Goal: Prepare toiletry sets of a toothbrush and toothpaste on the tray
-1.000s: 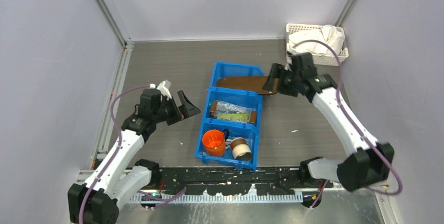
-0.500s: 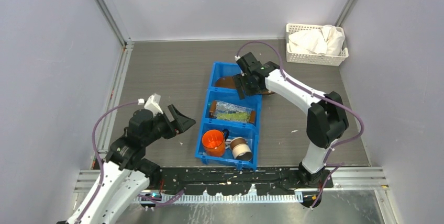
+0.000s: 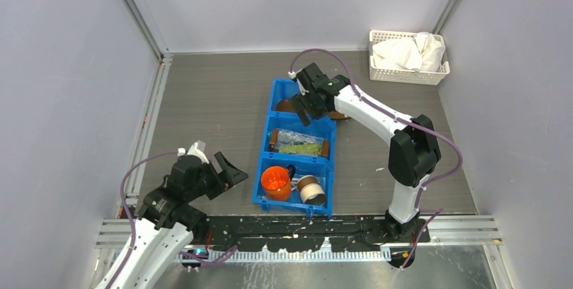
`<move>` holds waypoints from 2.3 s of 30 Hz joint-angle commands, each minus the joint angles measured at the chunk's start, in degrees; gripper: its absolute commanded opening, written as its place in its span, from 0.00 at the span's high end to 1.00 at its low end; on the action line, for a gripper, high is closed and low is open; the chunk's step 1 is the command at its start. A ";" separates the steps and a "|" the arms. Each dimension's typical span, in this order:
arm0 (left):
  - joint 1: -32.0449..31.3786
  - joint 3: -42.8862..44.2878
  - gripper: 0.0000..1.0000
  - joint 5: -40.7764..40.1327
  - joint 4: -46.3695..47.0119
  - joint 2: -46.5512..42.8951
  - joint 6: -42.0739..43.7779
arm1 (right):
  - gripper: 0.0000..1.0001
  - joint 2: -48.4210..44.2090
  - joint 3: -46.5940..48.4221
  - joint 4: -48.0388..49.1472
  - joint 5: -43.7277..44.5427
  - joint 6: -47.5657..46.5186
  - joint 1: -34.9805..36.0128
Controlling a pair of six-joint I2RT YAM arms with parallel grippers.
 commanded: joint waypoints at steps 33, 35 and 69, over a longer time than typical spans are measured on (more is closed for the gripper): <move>-0.20 8.51 0.18 -8.20 19.05 29.51 8.12 | 0.85 12.34 9.26 4.30 8.47 17.10 -4.52; -0.19 14.12 0.18 -10.29 21.62 38.12 10.28 | 0.85 13.11 10.42 4.20 8.66 18.66 -6.54; 3.32 32.33 0.10 -14.55 17.62 55.73 21.33 | 0.43 -45.07 -47.95 35.61 -7.41 60.21 -29.00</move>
